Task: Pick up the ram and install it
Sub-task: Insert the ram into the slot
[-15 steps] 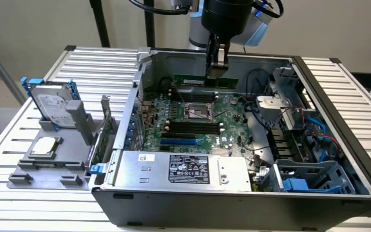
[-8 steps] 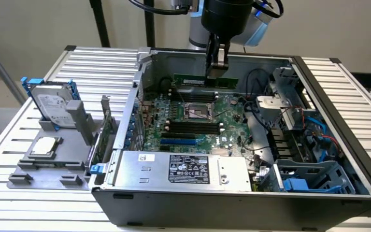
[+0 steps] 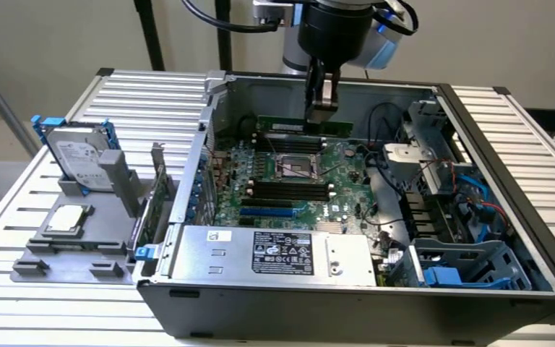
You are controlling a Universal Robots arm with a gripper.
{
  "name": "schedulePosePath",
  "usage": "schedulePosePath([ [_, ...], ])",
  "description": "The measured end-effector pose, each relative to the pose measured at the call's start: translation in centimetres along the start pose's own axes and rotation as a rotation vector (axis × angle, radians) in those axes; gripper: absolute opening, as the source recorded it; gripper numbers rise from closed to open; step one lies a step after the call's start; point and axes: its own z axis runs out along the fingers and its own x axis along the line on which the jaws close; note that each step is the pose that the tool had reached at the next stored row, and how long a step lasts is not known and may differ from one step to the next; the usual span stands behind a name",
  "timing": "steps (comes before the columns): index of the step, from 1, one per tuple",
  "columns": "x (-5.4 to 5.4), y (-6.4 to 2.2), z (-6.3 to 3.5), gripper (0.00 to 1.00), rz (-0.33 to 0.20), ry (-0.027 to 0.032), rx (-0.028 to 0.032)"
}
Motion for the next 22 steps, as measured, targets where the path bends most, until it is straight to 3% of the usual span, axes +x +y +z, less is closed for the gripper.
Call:
schedulePosePath([
  [22, 0.2, 0.05, 4.01, 0.14, -0.001, -0.0001, 0.0000],
])
